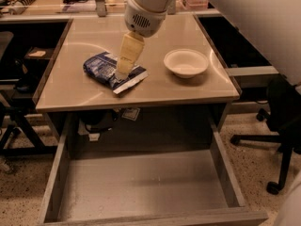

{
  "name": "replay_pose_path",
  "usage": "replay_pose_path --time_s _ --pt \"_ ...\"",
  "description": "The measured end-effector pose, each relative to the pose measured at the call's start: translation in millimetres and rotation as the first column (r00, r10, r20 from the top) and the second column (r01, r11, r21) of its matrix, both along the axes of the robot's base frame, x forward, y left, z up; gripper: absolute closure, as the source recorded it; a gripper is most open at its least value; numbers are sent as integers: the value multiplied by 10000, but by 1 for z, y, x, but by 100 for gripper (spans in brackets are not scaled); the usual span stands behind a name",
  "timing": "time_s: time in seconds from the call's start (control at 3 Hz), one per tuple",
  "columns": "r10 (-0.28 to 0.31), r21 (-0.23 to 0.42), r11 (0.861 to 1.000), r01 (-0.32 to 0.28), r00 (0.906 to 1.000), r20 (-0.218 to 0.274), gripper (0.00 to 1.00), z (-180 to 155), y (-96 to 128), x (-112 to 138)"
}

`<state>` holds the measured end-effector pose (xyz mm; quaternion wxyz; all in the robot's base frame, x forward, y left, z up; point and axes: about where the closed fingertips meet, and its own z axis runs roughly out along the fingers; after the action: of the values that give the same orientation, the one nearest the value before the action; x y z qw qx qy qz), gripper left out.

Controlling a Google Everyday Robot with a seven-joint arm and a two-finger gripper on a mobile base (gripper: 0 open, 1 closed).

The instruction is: Place blue chip bag into top drawer

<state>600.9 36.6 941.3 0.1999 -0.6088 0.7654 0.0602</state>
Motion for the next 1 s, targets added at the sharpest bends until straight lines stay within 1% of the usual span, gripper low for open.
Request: replay_pose_path --time_s 0.33,0.67,1.0 --pt "-365 -45 9993 364 9992 -157 0 -10 3 8" --pt "-922 -10 9957 924 9925 -804 0 -37 25 45" --pt "-919 7 9957 923 9926 -798 0 -37 26 46"
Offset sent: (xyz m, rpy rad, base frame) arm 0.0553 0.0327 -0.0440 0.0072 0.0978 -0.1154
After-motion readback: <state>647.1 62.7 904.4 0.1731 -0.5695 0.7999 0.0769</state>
